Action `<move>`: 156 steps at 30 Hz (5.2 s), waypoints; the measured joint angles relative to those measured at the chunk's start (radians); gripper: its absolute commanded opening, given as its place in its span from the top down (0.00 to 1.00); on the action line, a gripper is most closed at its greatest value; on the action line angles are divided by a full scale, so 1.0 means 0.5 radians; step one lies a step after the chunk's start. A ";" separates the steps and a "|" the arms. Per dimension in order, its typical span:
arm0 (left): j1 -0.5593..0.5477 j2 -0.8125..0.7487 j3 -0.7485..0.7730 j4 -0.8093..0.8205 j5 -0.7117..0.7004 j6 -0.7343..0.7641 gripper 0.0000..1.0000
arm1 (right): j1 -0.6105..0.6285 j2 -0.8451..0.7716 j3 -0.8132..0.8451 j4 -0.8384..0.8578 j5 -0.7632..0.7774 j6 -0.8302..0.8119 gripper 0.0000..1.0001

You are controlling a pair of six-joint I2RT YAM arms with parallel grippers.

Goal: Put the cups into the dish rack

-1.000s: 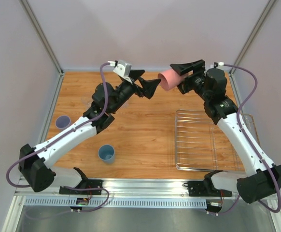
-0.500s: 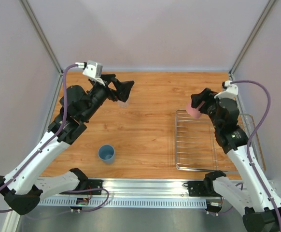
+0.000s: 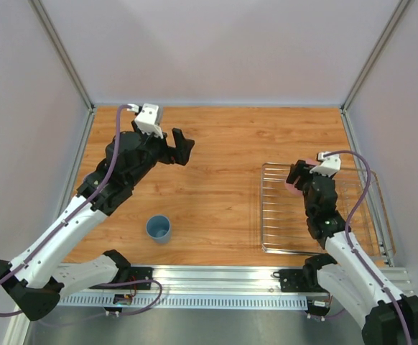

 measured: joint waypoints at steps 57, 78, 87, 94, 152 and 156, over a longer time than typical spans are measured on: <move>0.006 0.050 -0.243 0.017 -0.215 -0.085 0.00 | 0.587 0.976 -0.074 0.696 0.615 0.054 0.91; 0.024 0.035 -0.243 0.046 -0.208 -0.047 0.00 | 0.597 0.671 -0.047 0.433 0.695 0.146 0.00; 0.148 0.286 -0.011 -0.162 -0.185 -0.182 0.00 | 0.597 0.032 0.269 -0.209 0.648 0.232 0.00; 0.341 0.958 0.643 -0.589 -0.118 -0.232 0.09 | 0.588 -0.155 0.752 -0.630 0.603 0.299 0.00; 0.603 1.042 0.348 0.845 0.882 -1.011 1.00 | 0.542 0.426 1.315 -0.990 -0.124 1.747 0.00; 0.482 0.959 0.240 1.054 0.877 -1.031 1.00 | 0.542 0.555 1.319 -0.699 -0.262 1.930 0.00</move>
